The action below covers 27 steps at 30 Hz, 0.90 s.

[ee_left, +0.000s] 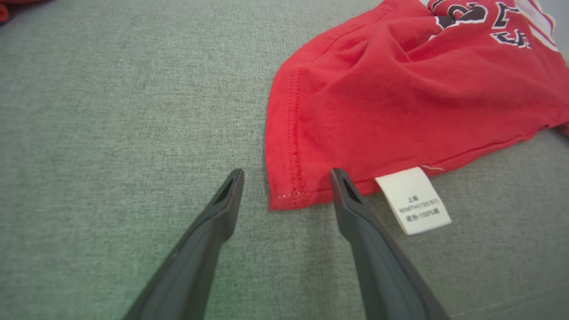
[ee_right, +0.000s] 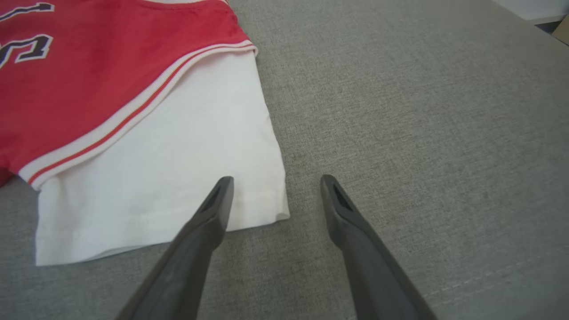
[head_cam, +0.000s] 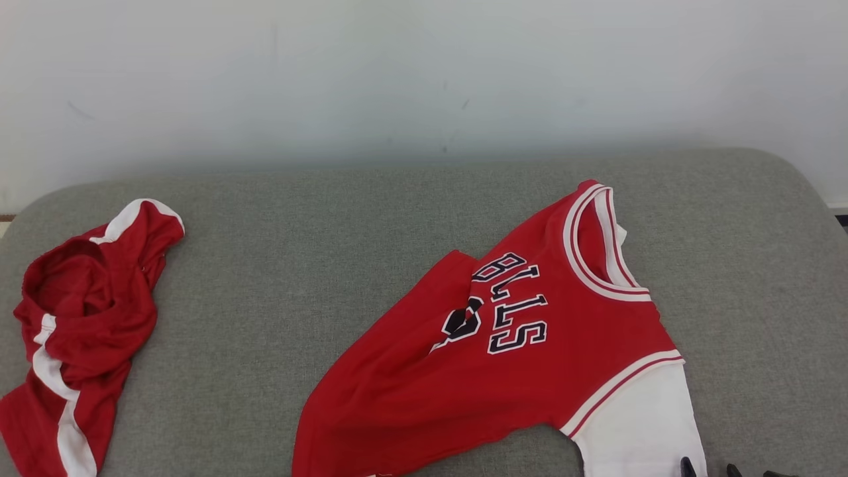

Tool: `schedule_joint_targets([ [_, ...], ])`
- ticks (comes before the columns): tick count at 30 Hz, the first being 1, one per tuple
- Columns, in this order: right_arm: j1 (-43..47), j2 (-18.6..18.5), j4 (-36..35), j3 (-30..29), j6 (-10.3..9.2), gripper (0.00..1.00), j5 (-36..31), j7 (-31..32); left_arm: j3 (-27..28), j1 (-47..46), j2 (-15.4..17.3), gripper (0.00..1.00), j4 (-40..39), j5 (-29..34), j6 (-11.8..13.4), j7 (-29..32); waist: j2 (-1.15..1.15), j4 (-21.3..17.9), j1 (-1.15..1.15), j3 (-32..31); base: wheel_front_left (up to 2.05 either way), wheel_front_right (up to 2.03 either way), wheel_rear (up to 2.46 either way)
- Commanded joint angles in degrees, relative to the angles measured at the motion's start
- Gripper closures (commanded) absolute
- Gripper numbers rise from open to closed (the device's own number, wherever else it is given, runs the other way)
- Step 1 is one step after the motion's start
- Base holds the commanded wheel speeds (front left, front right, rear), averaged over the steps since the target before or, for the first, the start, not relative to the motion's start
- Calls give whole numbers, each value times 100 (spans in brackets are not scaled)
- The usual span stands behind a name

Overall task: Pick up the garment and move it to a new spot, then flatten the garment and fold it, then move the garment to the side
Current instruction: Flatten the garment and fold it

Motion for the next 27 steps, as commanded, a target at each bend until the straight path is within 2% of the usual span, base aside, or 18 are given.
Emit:
schedule_joint_targets([
  [1, -52, -49, 72, 29, 3, 0, 34, -52, 9, -53, 1, 0, 36, -18, 11, -31, -1, -6, -1, 9, 0, 0, 0],
  [7, -357, -30, 742, 151, 3, 0, 110, -186, 24, -116, -10, 0, 258, -119, -12, -27, -1, -27, -1, 22, 0, 0, 0],
  [13, -731, 0, 1376, 299, 3, 0, 113, -324, -198, -256, -12, 0, 414, -348, 14, -27, -1, 0, -1, 38, 0, 0, 0],
  [15, -851, 11, 1594, 349, 3, 47, 122, -327, -289, -329, -13, 0, 507, -427, 16, -17, -1, 10, -1, 42, 0, 0, 0],
  [16, -907, 22, 1698, 386, 3, 99, 156, -322, -326, -356, -13, 35, 553, -490, 2, -16, -1, 15, -1, 40, 0, 0, 0],
  [17, -939, 32, 1792, 411, 3, 100, 177, -309, -367, -377, -13, 71, 606, -553, -26, -16, -1, 23, -1, 34, 0, 0, 0],
  [18, -980, 31, 1885, 434, 3, 100, 191, -324, -417, -409, -14, 100, 681, -579, -48, -16, -1, 32, -1, 27, 0, 0, 0],
  [23, -1041, 65, 2033, 528, 3, 100, 391, -539, -563, -496, -13, 100, 730, -624, 10, -16, -1, 48, -1, -24, 0, 0, 0],
  [27, -894, 126, 1715, 633, 3, 100, 838, -688, -481, -348, -12, 100, 475, -468, 38, -19, -1, 57, -1, -69, 0, 0, 0],
])
